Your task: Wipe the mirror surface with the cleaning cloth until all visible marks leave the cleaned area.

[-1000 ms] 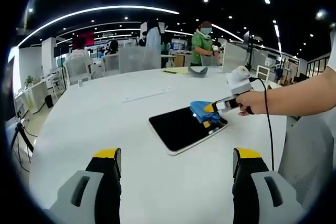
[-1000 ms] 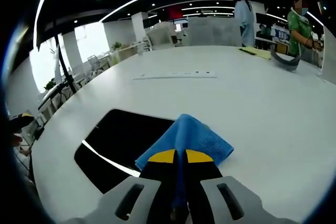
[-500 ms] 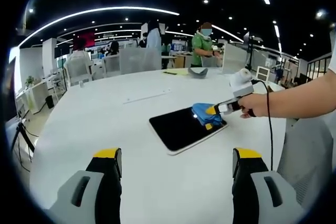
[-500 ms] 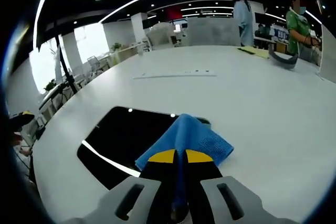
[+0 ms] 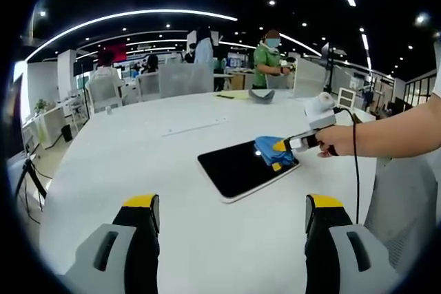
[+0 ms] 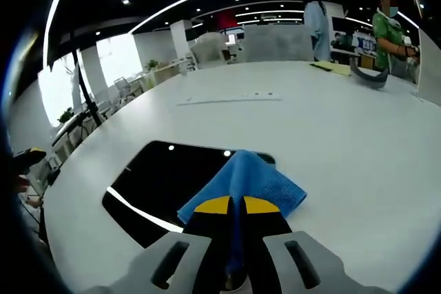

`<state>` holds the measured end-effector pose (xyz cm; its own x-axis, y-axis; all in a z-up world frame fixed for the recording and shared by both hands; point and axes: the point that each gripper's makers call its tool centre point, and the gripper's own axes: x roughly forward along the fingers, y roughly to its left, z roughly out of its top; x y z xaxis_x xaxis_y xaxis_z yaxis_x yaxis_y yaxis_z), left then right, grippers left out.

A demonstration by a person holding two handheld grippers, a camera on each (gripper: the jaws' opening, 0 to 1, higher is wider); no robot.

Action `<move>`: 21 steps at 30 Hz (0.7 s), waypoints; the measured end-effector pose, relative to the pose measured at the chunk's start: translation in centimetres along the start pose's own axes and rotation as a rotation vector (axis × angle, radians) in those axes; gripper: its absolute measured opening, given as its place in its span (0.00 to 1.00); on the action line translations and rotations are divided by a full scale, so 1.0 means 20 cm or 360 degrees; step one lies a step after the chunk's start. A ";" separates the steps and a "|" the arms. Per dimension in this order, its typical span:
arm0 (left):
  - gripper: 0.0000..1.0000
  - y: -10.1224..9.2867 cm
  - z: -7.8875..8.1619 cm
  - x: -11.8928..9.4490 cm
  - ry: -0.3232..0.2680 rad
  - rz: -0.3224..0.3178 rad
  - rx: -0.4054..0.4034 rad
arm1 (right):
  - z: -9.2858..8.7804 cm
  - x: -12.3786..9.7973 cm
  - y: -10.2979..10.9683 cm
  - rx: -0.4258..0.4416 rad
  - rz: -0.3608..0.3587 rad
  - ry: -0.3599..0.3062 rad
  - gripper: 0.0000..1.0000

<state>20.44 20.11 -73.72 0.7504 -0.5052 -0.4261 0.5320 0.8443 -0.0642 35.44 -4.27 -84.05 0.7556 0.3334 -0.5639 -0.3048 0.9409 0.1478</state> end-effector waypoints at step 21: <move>0.88 0.01 -0.01 -0.01 -0.0010 0.0011 -0.0015 | -0.01 0.01 0.05 0.0002 0.0004 0.0034 0.01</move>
<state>20.33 20.40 -73.76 0.7565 -0.5006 -0.4207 0.5233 0.8493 -0.0696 35.12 -3.28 -84.11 0.7424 0.3344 -0.5805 -0.3059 0.9401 0.1503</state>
